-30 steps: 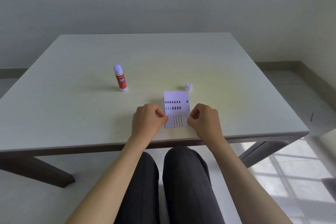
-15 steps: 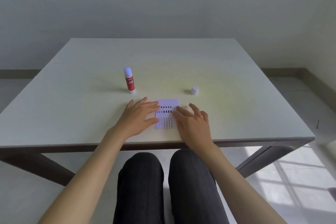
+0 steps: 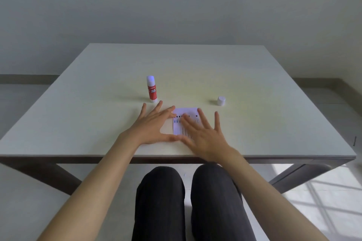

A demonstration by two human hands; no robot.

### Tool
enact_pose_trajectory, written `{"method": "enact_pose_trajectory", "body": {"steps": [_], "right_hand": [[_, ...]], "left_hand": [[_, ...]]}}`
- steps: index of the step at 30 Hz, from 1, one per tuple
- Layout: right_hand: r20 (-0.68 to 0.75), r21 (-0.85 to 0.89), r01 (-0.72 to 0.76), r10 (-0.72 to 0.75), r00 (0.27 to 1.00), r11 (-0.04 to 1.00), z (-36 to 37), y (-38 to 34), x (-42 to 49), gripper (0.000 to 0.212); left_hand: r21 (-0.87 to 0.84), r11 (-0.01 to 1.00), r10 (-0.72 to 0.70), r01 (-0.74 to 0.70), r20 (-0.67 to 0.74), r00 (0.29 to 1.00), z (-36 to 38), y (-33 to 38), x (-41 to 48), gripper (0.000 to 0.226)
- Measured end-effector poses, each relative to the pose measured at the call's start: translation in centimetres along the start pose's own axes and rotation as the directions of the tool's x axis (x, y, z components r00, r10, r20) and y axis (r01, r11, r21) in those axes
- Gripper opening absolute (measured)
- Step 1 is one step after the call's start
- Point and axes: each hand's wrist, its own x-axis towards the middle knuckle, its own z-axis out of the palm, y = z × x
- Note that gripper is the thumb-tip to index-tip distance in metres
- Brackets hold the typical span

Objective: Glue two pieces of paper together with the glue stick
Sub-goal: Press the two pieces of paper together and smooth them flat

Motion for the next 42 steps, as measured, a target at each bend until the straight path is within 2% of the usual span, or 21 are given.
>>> {"method": "enact_pose_trajectory", "body": {"steps": [3, 4, 6, 8, 11, 13, 16, 17, 20, 21, 22, 24, 26, 29, 31, 33, 35, 36, 39, 40, 42], "right_hand": [[0.056, -0.018, -0.137, 0.138, 0.989, 0.990, -1.1, 1.7, 2.3, 0.071], [0.039, -0.035, -0.107, 0.108, 0.993, 0.994, -0.9, 1.3, 2.4, 0.076], [0.026, -0.028, 0.057, -0.056, 0.998, 0.998, 0.2, -0.6, 1.7, 0.091], [0.043, -0.006, 0.127, -0.127, 0.991, 0.992, 0.9, -1.0, 1.1, 0.091], [0.067, -0.011, -0.039, 0.040, 0.997, 0.999, -0.5, 1.3, 2.7, 0.072], [0.047, -0.023, -0.074, 0.075, 0.996, 0.997, -0.8, 1.0, 3.0, 0.076], [0.034, -0.029, 0.107, -0.106, 0.994, 0.994, 0.8, -1.2, 1.8, 0.098], [0.036, -0.024, 0.116, -0.115, 0.993, 0.993, 0.9, -1.1, 1.6, 0.097], [0.044, -0.016, -0.060, 0.061, 0.997, 0.998, -0.6, 1.0, 2.2, 0.075], [0.038, -0.036, -0.095, 0.096, 0.995, 0.995, -0.8, 1.1, 2.0, 0.074], [0.022, -0.036, -0.075, 0.076, 0.997, 0.997, -0.7, 0.7, 1.5, 0.077], [0.021, 0.017, 0.083, -0.083, 0.996, 0.996, 0.4, -0.9, -0.2, 0.088], [0.058, 0.062, 0.151, -0.154, 0.986, 0.987, 0.9, -1.0, -1.5, 0.085], [0.047, -0.022, -0.035, 0.036, 0.998, 0.999, -0.7, 1.6, -0.7, 0.076], [0.031, -0.054, -0.075, 0.077, 0.997, 0.996, -1.1, 1.6, -0.7, 0.078], [0.029, -0.006, 0.069, -0.069, 0.997, 0.998, -0.3, 0.1, -1.7, 0.084], [0.047, 0.026, 0.173, -0.174, 0.984, 0.985, 0.4, -0.7, -2.7, 0.079], [0.047, 0.026, 0.153, -0.154, 0.987, 0.988, 0.2, -0.2, -2.5, 0.075], [0.055, -0.025, -0.065, 0.066, 0.996, 0.998, -1.0, 1.5, -1.4, 0.070], [0.048, -0.022, -0.082, 0.083, 0.995, 0.996, -0.9, 1.3, -1.3, 0.072], [0.049, 0.062, 0.033, -0.037, 0.998, 0.997, -0.1, -0.4, -1.9, 0.079]], "left_hand": [[0.001, 1.000, -0.002, 0.001, 0.030, 1.000, -0.3, 0.2, 0.0, 0.100], [-0.003, 1.000, -0.006, 0.006, 0.038, 0.999, -0.4, 0.2, 0.1, 0.099], [0.001, 1.000, -0.014, 0.014, 0.051, 0.999, -0.6, 0.3, 0.2, 0.098], [0.012, 1.000, -0.015, 0.014, 0.050, 0.999, -0.6, 0.3, 0.2, 0.099], [0.012, 1.000, -0.011, 0.011, 0.038, 0.999, -0.6, 0.2, 0.0, 0.099], [0.014, 1.000, -0.017, 0.017, 0.039, 0.999, -0.6, 0.2, 0.0, 0.099], [0.044, 0.998, -0.037, 0.034, 0.053, 0.998, -0.5, 0.1, 0.1, 0.096], [0.055, 0.998, -0.041, 0.038, 0.058, 0.997, -0.5, 0.0, 0.1, 0.095], [0.081, 0.996, -0.045, 0.038, 0.086, 0.995, -0.6, 0.0, 0.2, 0.095], [0.088, 0.995, -0.047, 0.039, 0.089, 0.995, -0.6, 0.0, 0.2, 0.096], [0.095, 0.995, -0.049, 0.040, 0.088, 0.995, -0.6, 0.0, 0.2, 0.096], [0.108, 0.993, -0.051, 0.042, 0.089, 0.995, -0.7, 0.1, 0.3, 0.095], [0.110, 0.993, -0.050, 0.039, 0.095, 0.994, -0.6, 0.0, 0.4, 0.095], [0.093, 0.995, -0.052, 0.043, 0.104, 0.993, -0.7, 0.0, 0.4, 0.096], [0.092, 0.995, -0.050, 0.040, 0.106, 0.993, -0.6, 0.1, 0.4, 0.096], [0.090, 0.995, -0.055, 0.045, 0.109, 0.993, -0.6, 0.1, 0.4, 0.096], [0.085, 0.995, -0.058, 0.049, 0.107, 0.993, -0.6, 0.0, 0.4, 0.095], [0.085, 0.995, -0.057, 0.048, 0.106, 0.993, -0.6, 0.0, 0.4, 0.095], [0.085, 0.995, -0.053, 0.044, 0.111, 0.992, -0.7, 0.1, 0.4, 0.096], [0.088, 0.995, -0.052, 0.043, 0.110, 0.993, -0.7, 0.1, 0.4, 0.097], [0.087, 0.995, -0.055, 0.045, 0.108, 0.993, -0.7, 0.2, 0.3, 0.096]]}}
